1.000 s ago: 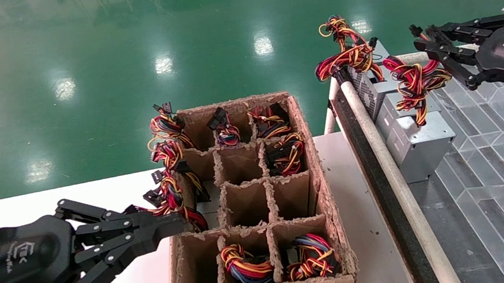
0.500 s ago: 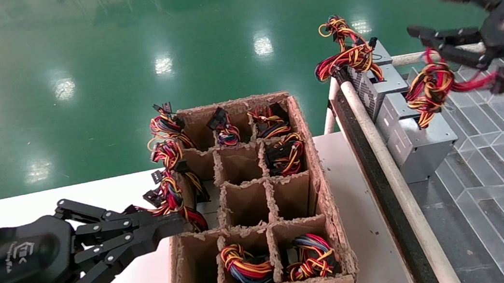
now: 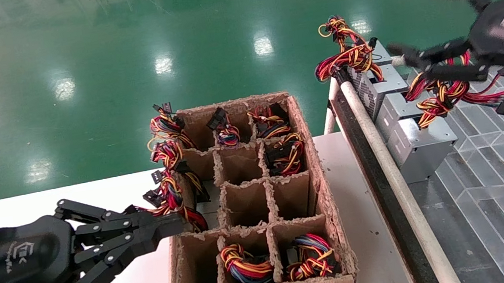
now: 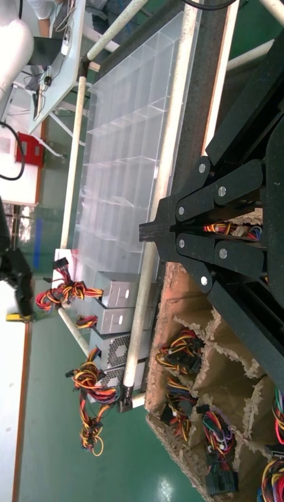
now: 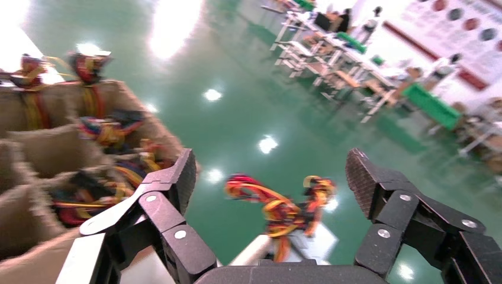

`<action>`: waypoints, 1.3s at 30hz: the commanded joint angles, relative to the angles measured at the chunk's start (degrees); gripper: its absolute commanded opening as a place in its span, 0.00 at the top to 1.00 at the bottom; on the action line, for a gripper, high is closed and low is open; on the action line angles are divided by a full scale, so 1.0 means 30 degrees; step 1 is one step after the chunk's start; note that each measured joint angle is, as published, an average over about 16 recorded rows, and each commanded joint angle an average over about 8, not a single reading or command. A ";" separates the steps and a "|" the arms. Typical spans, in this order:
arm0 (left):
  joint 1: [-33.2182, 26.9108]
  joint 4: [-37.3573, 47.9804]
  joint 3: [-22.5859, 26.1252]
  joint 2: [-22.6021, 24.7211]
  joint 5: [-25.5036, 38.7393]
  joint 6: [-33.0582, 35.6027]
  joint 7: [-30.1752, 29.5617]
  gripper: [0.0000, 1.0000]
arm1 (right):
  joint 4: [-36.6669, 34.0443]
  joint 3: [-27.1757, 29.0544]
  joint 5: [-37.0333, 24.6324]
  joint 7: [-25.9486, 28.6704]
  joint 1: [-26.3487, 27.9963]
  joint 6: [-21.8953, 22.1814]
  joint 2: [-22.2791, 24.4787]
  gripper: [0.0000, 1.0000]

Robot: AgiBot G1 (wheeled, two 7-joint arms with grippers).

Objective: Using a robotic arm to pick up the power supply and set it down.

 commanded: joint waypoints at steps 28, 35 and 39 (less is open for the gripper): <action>0.0000 0.0000 0.0000 0.0000 0.0000 0.0000 0.0000 0.00 | -0.0668 0.0309 0.3883 0.0457 -0.1424 -0.6821 -0.1480 0.00; 0.0000 0.0000 0.0000 0.0000 0.0000 0.0000 0.0000 0.00 | -0.0829 0.0383 0.4819 0.0567 -0.1768 -0.8465 -0.1836 0.00; 0.0000 0.0000 0.0000 0.0000 0.0000 0.0000 0.0000 0.00 | -0.0920 0.0426 0.5352 0.0630 -0.1963 -0.9402 -0.2039 0.00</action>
